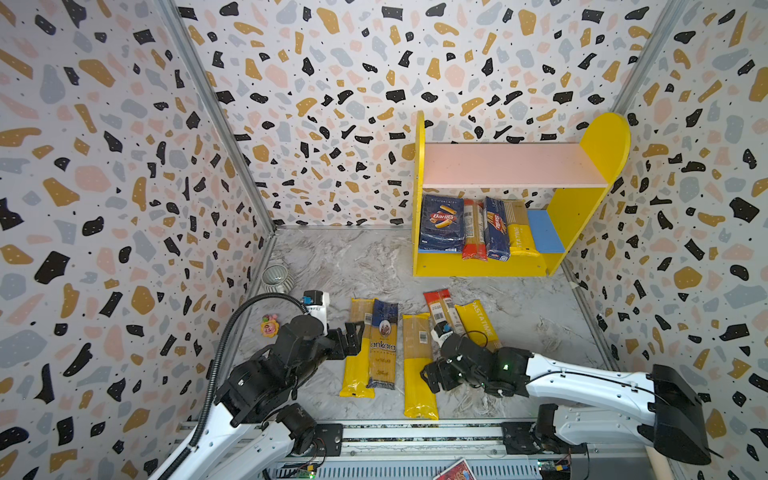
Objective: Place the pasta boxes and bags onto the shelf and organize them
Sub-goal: 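Close the right gripper on the yellow-banded spaghetti bag nearest the robot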
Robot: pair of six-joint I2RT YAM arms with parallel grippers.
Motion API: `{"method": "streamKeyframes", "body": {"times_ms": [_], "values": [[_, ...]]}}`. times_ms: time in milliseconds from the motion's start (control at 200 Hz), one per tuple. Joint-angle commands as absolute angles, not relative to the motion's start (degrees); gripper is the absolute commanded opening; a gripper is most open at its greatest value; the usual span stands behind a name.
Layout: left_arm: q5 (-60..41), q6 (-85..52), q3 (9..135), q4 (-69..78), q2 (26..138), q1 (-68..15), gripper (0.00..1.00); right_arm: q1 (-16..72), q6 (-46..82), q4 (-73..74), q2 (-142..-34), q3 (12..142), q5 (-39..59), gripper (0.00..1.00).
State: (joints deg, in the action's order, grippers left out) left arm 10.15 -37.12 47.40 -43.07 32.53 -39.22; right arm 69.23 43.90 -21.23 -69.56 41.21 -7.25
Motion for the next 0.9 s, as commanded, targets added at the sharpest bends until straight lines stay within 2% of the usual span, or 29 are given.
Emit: {"method": "streamKeyframes", "body": {"times_ms": [0, 340, 731, 826, 896], "values": [[10.2, -38.9, 46.9, -44.3, 31.0, -39.0, 1.0, 73.3, 49.7, -20.9, -74.1, 43.7, -13.5, 0.99], [10.1, -37.7, 49.0, -45.4, 30.2, -39.0, 0.99, 79.0, 54.9, -20.5, -90.1, 50.5, -14.8, 0.99], [9.7, -36.7, 49.3, -46.1, 28.3, -39.0, 1.0, 76.2, 56.0, -25.7, -101.9, 53.5, -16.1, 1.0], [10.0, -36.5, 49.7, -46.4, 28.0, -39.0, 1.0, 74.4, 54.9, -24.6, -102.7, 51.8, -15.0, 0.93], [10.1, -36.5, 50.0, -46.5, 27.8, -39.0, 0.99, 72.8, 54.1, -22.6, -102.2, 49.8, -13.5, 0.82]]}}
